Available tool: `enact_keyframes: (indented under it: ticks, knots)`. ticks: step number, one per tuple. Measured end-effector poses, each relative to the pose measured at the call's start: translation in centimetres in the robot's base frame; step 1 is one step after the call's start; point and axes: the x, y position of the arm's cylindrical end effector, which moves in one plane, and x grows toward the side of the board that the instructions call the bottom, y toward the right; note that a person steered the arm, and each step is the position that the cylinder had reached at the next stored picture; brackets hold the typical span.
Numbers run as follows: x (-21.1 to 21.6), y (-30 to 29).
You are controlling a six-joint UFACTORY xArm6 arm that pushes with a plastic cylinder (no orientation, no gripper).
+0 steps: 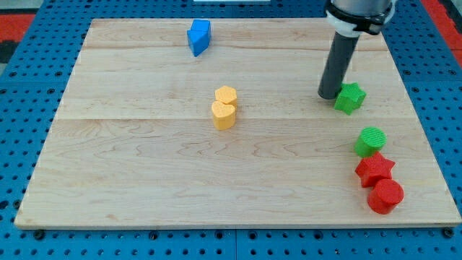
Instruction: Push the green star into the green circle
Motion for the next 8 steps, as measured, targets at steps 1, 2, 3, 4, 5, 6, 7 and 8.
enact_keyframes:
  ticks: [1, 2, 3, 4, 5, 6, 7, 8]
  knots:
    - [-2.3, 1.2]
    - [0.6, 2.0]
    - [2.0, 2.0]
    - [-0.1, 2.7]
    - [0.4, 4.9]
    - [2.2, 5.9]
    - [3.5, 5.9]
    - [0.7, 2.1]
